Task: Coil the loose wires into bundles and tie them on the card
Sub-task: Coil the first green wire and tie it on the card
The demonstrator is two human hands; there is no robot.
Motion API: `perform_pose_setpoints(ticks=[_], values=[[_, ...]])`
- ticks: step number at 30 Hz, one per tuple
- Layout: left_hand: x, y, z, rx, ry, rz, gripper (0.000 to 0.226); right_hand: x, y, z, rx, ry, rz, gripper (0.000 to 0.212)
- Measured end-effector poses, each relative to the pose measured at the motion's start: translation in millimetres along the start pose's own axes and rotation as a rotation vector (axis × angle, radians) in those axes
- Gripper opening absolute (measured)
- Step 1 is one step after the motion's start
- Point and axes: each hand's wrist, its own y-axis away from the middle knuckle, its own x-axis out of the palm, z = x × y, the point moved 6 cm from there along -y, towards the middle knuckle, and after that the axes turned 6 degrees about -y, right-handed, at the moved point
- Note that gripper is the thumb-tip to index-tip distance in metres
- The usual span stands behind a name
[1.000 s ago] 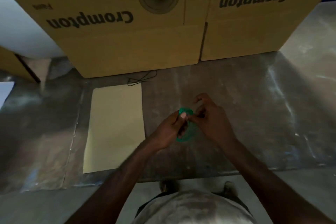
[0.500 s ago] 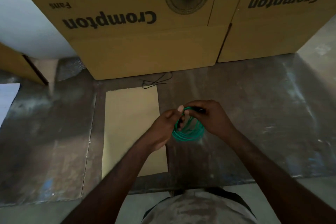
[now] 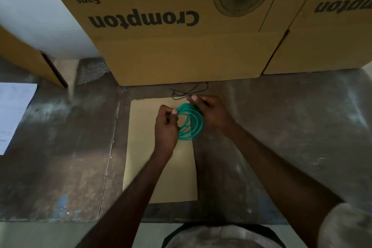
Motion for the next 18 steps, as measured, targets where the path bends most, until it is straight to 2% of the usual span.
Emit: perform_pose_setpoints(ticks=[2, 4, 6, 11, 18], values=[[-10, -16, 4, -0.002, -0.004, -0.013, 0.02, -6, -25, -9, -0.036, 0.175, -0.054, 0.025], [-19, -27, 3, 0.021, -0.004, -0.004, 0.02, -14, -49, -25, -0.069, 0.447, -0.09, 0.016], [-24, -35, 1, 0.038, 0.0, 0.023, 0.021, -20, -71, -39, -0.061, 0.602, -0.129, 0.017], [-33, -39, -1, 0.074, 0.004, 0.046, 0.021, -15, -107, -75, -0.023, 0.79, -0.087, 0.021], [-34, -38, 2, 0.073, -0.045, 0.047, 0.017, 14, -104, -43, -0.115, 1.006, 0.076, 0.021]])
